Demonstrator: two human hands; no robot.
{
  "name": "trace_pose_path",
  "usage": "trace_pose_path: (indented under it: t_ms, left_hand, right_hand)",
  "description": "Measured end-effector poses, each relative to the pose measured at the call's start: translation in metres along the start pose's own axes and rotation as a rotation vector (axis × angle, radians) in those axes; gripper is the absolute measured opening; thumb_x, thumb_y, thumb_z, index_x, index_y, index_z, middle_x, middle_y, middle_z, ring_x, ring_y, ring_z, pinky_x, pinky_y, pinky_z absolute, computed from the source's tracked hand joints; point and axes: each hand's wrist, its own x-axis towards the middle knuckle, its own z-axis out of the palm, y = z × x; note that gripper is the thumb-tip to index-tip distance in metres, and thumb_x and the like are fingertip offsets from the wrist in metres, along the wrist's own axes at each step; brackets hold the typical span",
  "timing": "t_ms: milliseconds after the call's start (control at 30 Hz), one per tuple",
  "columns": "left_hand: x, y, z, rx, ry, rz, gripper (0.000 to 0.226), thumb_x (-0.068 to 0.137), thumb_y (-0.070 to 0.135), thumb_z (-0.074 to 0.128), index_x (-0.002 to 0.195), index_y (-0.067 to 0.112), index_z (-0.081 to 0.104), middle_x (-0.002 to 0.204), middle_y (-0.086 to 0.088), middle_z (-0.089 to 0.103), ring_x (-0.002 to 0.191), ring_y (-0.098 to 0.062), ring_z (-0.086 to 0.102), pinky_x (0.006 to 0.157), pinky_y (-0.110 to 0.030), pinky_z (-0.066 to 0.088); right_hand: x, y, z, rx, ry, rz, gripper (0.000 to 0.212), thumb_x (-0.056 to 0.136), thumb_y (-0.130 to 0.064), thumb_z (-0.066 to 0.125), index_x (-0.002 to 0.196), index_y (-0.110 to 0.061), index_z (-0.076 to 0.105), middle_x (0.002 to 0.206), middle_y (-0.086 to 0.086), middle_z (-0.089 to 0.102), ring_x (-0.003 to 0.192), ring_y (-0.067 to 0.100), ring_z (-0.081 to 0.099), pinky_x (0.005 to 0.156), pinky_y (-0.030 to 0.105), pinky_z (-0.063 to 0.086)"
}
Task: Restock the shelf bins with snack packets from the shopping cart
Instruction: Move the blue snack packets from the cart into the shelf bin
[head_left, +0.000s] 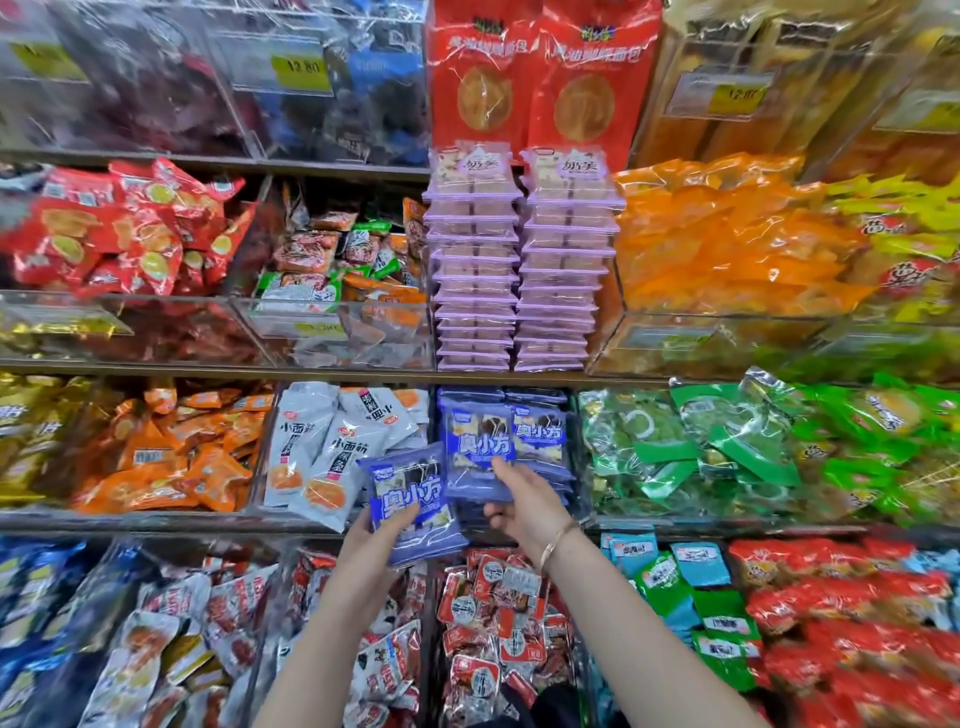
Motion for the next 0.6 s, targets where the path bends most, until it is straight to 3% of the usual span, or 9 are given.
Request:
trace_pose_path:
  t_ms: [100,267,367,467,533,600]
  left_hand:
    - [0.000,-0.001,-0.012,-0.020,0.048,-0.001,0.051,0.082,0.020,0.071,0.127,0.020,0.048,0.113,0.004,0.061,0.098,-0.013,0.058,0.100,-0.043,0.035]
    - [-0.001,-0.001,-0.019,-0.064,0.101,-0.026,0.031,0.079,0.018,0.073,0.103,0.024,0.054,0.106,-0.003,0.066,0.096,-0.021,0.063,0.092,-0.041,0.042]
    - [-0.001,0.000,-0.019,-0.093,0.104,-0.024,0.046,0.076,0.019,0.074,0.116,0.015,0.052,0.114,-0.007,0.064,0.102,-0.024,0.063,0.096,-0.044,0.044]
    - [0.001,0.000,-0.017,-0.095,0.064,-0.017,0.066,0.070,0.022,0.076,0.127,0.014,0.045,0.114,-0.002,0.058,0.111,-0.026,0.056,0.108,-0.047,0.035]
    - [0.002,0.000,-0.013,-0.100,0.048,-0.002,0.066,0.070,0.022,0.076,0.130,0.014,0.048,0.106,0.009,0.056,0.102,-0.018,0.058,0.106,-0.044,0.036]
    - [0.001,0.000,-0.010,-0.101,0.046,0.006,0.074,0.069,0.021,0.076,0.137,0.014,0.045,0.105,0.012,0.056,0.095,-0.015,0.060,0.106,-0.046,0.037]
  right_hand:
    - [0.016,-0.017,0.013,-0.065,0.037,-0.008,0.026,0.094,-0.030,0.053,0.113,-0.018,0.041,0.101,-0.005,0.052,0.048,0.009,0.049,0.040,0.018,0.039]
    - [0.035,-0.025,0.019,-0.202,0.029,-0.043,0.031,0.095,-0.023,0.052,0.122,-0.011,0.044,0.103,0.001,0.054,0.052,0.010,0.050,0.044,0.019,0.045]
    - [0.039,-0.018,0.017,-0.420,0.076,-0.127,0.046,0.097,-0.018,0.046,0.140,-0.010,0.034,0.101,0.004,0.057,0.064,0.015,0.055,0.059,0.026,0.052]
    - [0.038,-0.010,0.010,-0.910,0.197,-0.295,0.056,0.096,-0.021,0.046,0.147,-0.015,0.024,0.142,0.010,0.034,0.102,0.023,0.056,0.084,0.031,0.049]
    - [0.034,-0.007,0.009,-1.126,0.241,-0.361,0.062,0.094,-0.030,0.050,0.148,-0.017,0.021,0.148,0.006,0.023,0.107,0.024,0.057,0.084,0.029,0.046]
    - [0.029,-0.006,0.007,-1.189,0.265,-0.399,0.069,0.092,-0.034,0.053,0.149,-0.021,0.016,0.149,0.002,0.019,0.099,0.025,0.061,0.078,0.031,0.049]
